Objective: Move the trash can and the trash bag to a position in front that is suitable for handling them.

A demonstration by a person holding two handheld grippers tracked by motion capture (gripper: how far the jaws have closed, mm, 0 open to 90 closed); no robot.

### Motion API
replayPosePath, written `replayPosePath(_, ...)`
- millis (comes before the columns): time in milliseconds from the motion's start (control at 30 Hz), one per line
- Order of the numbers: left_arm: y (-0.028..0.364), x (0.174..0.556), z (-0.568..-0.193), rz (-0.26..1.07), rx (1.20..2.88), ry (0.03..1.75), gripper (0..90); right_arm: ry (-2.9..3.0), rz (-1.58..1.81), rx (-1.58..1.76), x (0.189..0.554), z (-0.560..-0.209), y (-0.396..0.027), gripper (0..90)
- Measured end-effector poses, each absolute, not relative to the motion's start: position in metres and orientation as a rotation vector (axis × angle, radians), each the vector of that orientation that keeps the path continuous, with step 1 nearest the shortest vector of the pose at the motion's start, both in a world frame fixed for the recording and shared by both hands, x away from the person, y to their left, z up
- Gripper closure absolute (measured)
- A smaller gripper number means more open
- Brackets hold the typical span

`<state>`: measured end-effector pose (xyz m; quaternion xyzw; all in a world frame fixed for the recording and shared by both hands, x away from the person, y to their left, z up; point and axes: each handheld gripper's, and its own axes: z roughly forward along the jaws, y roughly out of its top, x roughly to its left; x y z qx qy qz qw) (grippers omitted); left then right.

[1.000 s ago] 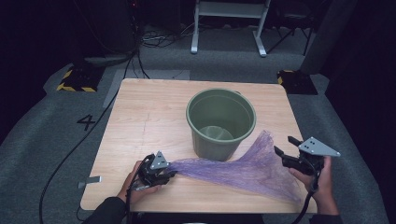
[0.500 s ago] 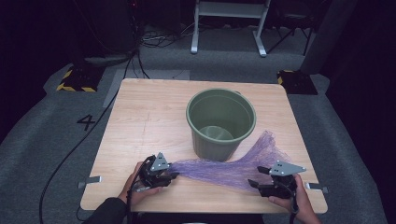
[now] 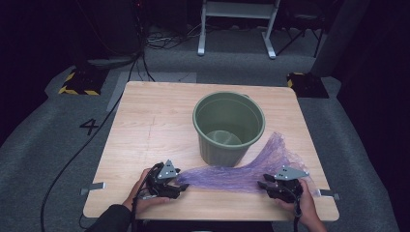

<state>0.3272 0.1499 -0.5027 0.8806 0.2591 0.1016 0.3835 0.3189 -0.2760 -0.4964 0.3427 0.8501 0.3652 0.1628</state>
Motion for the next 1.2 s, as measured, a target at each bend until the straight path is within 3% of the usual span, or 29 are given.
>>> replayPosePath(100,0.15,0.327,-0.503,0.255,2.255,0.663,20.1,2.4,1.039,0.985,0.326,-0.497,-0.28,69.9)
replayPosePath(233,0.156,0.325,-0.5,0.229,2.235,0.648,15.6,2.359,1.01,1.002,0.339,-0.497,-0.286,74.0)
replayPosePath(400,0.163,0.323,-0.497,0.223,2.223,0.632,16.0,2.302,0.963,1.012,0.361,-0.498,-0.295,74.3)
replayPosePath(500,0.163,0.322,-0.498,0.211,2.237,0.619,20.9,2.281,0.957,1.011,0.373,-0.499,-0.3,71.6)
replayPosePath(600,0.16,0.322,-0.499,0.197,2.253,0.601,26.6,2.263,0.973,1.026,0.382,-0.498,-0.302,67.0)
replayPosePath(700,0.157,0.322,-0.5,0.201,2.259,0.591,26.5,2.241,1.049,1.056,0.385,-0.496,-0.302,55.7)
replayPosePath(1000,0.178,0.329,-0.496,0.239,2.235,0.67,18.5,2.198,1.202,1.106,0.371,-0.485,-0.299,19.0)
replayPosePath(1200,0.193,0.329,-0.499,0.239,2.245,0.722,17.1,2.285,1.134,1.058,0.364,-0.494,-0.271,15.6)
